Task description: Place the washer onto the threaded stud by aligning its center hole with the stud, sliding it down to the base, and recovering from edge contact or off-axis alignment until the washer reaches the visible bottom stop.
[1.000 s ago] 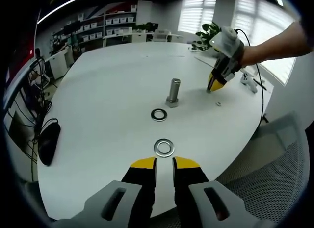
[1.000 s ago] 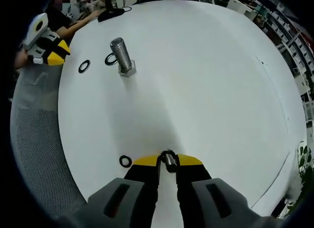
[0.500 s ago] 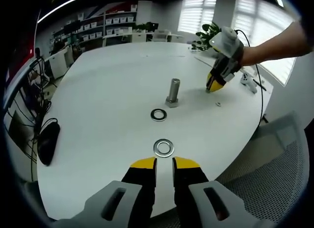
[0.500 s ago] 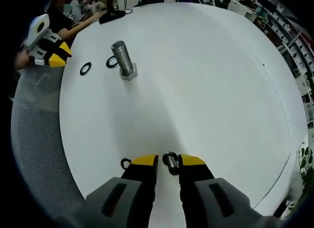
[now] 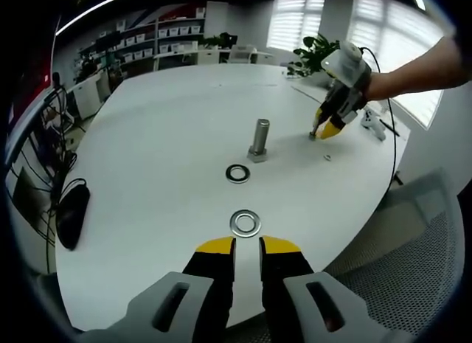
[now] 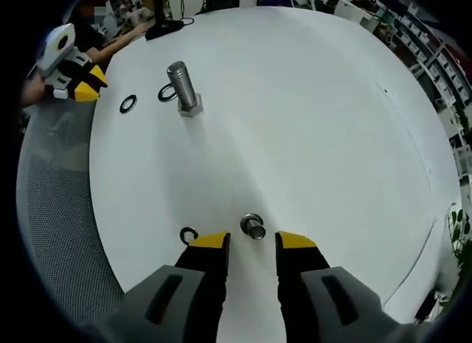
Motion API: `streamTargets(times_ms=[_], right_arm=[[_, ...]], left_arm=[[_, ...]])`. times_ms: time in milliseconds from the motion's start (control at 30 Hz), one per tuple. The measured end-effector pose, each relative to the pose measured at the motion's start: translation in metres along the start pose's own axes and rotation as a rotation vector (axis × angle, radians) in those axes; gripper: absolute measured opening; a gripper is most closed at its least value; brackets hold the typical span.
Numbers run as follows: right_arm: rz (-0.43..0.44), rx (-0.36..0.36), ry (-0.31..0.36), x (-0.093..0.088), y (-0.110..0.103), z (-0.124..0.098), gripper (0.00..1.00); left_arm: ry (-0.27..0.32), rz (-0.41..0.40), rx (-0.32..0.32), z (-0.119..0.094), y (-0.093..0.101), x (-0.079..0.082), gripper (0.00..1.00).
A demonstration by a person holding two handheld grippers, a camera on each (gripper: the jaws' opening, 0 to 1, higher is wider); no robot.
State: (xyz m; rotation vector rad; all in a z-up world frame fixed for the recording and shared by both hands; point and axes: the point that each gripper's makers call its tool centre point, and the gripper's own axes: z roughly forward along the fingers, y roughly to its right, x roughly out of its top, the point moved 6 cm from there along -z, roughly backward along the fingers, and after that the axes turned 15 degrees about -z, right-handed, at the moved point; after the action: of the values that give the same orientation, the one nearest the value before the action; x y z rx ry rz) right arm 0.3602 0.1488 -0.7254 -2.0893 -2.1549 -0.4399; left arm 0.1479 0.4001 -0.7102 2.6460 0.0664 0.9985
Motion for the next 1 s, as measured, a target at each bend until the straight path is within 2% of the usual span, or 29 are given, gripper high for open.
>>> streamTargets(times_ms=[567,1000], right_arm=[[0.013,0.030,-0.001,-0.011,-0.026,-0.004,0.30],[0.010,0.077,0.019,-0.003,-0.047,0.002,0.35]], left_arm=[[0.015,0.000,0.007,-0.001,0.000,0.002,0.10],[0.024,-0.002,0.013,-0.002,-0.001,0.003,0.10]])
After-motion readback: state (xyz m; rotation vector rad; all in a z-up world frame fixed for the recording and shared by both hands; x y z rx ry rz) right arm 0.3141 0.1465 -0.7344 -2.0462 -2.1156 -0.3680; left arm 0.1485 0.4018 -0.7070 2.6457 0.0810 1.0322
